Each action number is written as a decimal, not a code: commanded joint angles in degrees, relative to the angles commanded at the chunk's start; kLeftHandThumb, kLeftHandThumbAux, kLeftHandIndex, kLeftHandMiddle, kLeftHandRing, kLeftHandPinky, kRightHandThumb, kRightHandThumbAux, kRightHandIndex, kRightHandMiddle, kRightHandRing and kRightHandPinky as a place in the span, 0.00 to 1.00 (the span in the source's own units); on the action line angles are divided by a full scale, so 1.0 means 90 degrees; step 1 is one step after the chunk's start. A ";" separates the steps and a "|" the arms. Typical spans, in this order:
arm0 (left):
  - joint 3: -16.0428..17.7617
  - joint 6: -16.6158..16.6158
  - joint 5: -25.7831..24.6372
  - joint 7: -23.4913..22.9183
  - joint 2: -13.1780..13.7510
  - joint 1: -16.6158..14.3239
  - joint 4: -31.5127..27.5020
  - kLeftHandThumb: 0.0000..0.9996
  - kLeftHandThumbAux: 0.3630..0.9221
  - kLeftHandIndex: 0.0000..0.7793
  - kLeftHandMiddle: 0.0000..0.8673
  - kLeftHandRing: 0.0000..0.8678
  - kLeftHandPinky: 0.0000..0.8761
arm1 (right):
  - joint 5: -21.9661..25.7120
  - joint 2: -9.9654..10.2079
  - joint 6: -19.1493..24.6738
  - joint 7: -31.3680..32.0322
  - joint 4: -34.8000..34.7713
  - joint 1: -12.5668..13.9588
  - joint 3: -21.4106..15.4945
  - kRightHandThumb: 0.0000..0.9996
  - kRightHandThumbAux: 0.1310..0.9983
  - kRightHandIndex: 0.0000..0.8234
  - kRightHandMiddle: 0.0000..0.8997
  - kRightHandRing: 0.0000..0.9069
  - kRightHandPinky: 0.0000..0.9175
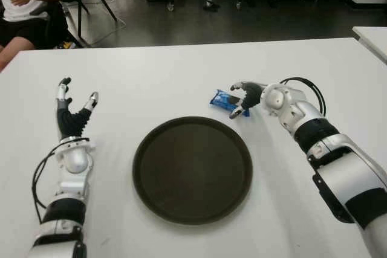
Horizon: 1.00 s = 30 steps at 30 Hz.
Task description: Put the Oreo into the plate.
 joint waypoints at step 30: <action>-0.0009 0.0014 0.0011 0.0015 -0.0019 0.0040 -0.0052 0.00 0.42 0.02 0.00 0.00 0.00 | -0.0275 0.0382 -0.0107 -0.0184 0.1392 -0.0565 0.0287 0.00 0.66 0.00 0.00 0.00 0.00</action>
